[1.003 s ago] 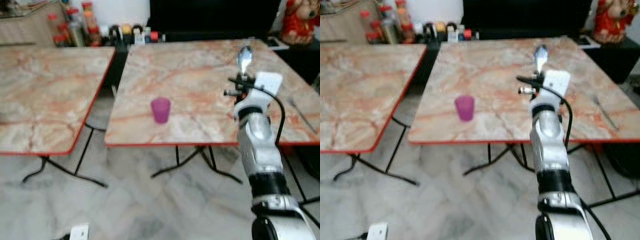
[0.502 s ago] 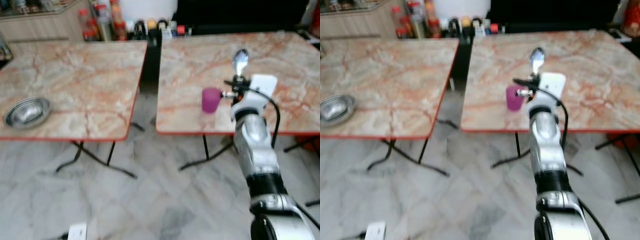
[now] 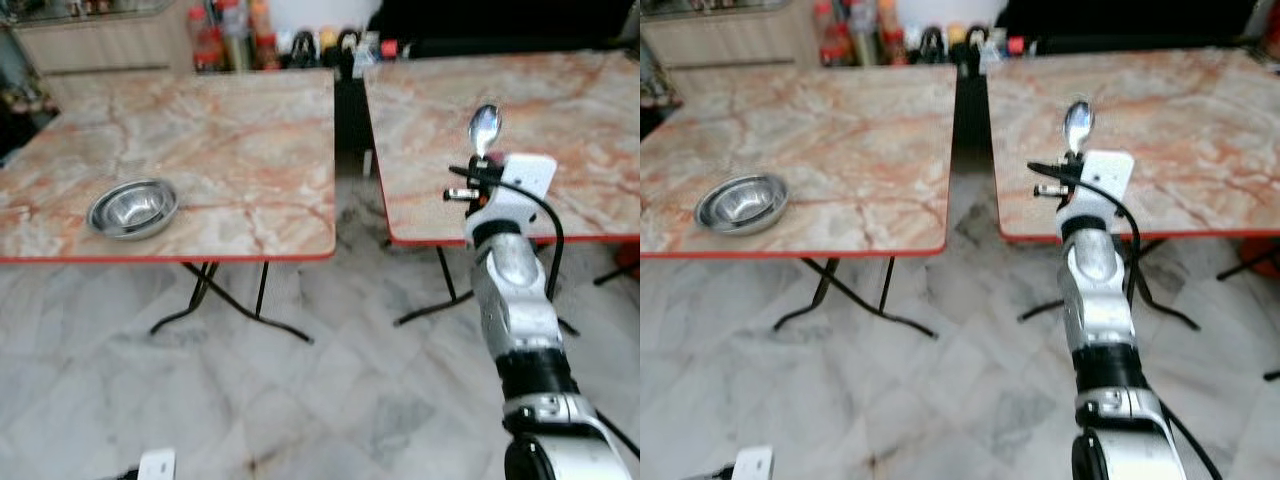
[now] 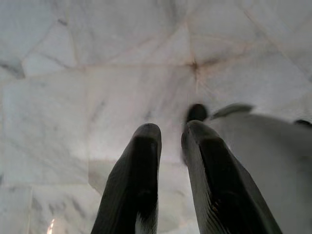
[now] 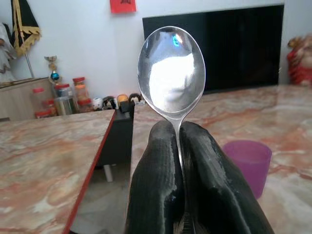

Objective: Setting the table

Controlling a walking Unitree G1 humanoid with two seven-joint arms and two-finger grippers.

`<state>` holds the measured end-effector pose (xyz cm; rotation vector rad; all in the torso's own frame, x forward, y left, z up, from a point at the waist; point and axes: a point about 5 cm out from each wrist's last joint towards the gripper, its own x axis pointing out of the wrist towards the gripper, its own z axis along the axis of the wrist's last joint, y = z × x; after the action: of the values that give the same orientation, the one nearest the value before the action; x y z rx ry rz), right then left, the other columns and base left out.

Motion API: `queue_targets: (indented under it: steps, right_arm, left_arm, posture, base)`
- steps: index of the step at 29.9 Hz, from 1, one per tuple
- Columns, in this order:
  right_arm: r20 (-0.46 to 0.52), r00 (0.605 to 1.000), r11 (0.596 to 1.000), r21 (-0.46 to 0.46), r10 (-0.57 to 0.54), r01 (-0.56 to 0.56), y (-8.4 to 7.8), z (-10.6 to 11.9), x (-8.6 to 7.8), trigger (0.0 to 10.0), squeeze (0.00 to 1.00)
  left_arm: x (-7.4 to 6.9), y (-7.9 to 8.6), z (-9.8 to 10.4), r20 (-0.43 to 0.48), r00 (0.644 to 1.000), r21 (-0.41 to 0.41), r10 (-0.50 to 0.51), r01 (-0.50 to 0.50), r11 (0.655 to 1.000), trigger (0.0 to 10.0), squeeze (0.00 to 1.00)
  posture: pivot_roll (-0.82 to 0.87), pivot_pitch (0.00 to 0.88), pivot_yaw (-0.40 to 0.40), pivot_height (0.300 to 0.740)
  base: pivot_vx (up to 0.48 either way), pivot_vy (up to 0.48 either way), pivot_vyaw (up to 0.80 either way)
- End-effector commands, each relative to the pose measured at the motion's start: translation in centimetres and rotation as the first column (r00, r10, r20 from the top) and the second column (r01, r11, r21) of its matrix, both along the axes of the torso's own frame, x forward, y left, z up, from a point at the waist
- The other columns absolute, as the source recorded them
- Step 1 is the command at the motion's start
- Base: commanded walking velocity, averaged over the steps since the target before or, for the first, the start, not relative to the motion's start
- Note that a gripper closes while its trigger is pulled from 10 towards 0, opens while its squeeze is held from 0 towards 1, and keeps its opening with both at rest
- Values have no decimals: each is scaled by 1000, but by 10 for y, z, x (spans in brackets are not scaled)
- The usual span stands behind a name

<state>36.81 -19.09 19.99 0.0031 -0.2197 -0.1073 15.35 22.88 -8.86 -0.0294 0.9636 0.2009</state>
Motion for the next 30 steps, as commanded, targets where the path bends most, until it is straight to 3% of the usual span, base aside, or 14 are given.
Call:
queue_targets:
  steps: [1, 30]
  right_arm:
    - [23, 999, 999, 3, 32, -32, 12, 7, 2, 10000, 0]
    - [11, 999, 999, 13, 49, -49, 20, 5, 4, 10000, 0]
  left_arm:
    - [-6, 7, -1, -21, 1000, 23, -3, 3, 1000, 10000, 0]
    - [-4, 8, 0, -16, 1000, 29, 10, -10, 1000, 10000, 0]
  posture:
    - [-5, 87, 25, 736]
    - [16, 101, 27, 736]
  base:
    - [0, 480, 0]
    - [0, 480, 0]
